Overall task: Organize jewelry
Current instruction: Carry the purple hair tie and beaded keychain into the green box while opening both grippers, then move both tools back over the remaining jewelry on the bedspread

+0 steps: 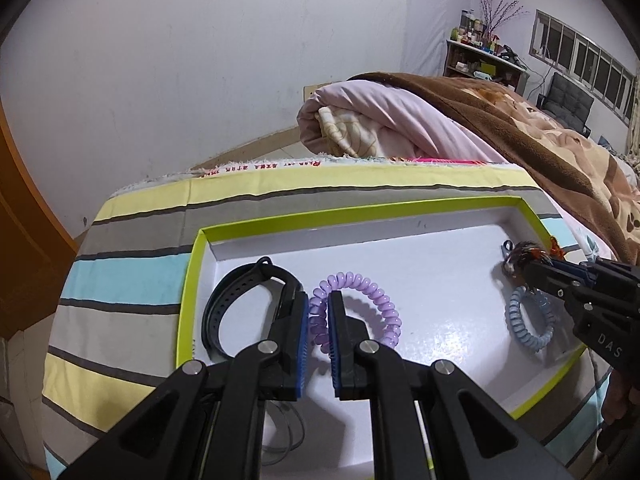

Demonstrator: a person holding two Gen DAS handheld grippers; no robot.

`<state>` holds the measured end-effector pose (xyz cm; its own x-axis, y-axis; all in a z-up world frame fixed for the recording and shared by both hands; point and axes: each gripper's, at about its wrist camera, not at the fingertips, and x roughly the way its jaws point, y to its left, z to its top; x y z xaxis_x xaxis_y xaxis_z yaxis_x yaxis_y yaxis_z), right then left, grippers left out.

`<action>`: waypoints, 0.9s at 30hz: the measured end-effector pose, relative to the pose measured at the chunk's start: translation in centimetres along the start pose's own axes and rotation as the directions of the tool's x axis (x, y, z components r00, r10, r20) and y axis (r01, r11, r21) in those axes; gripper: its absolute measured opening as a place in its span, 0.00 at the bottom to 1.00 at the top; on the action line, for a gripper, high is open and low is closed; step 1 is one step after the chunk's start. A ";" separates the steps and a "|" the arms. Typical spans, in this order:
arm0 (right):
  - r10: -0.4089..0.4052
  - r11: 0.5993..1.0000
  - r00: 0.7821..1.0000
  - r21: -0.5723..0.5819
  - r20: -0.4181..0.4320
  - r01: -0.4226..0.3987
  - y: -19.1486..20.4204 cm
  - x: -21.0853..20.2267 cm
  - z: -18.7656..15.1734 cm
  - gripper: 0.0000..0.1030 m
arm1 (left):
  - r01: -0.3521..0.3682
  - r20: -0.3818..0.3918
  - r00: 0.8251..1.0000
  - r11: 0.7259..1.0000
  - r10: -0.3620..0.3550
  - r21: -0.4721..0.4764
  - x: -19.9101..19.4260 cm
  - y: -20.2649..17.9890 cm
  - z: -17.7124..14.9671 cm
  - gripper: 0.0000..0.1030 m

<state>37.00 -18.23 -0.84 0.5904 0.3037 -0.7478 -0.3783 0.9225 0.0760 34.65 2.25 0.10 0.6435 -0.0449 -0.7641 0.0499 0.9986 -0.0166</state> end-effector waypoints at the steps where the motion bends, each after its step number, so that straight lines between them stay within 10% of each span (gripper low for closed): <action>1: 0.000 1.000 1.000 -0.001 0.001 0.000 0.0 0.0 0.0 0.12 | 0.005 -0.003 1.000 1.000 -0.005 0.000 0.0 0.0 0.0 0.10; 27: 0.034 0.999 0.990 0.024 0.139 -0.037 3.0 -12.1 -8.1 0.26 | 0.098 0.165 0.982 0.994 -0.088 -0.051 -11.9 -0.1 -6.5 0.16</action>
<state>22.96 -21.05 3.04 0.6708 0.3647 -0.6457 -0.3829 0.9160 0.1196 21.99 2.82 5.00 0.7538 -0.1367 -0.6427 0.0735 0.9895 -0.1242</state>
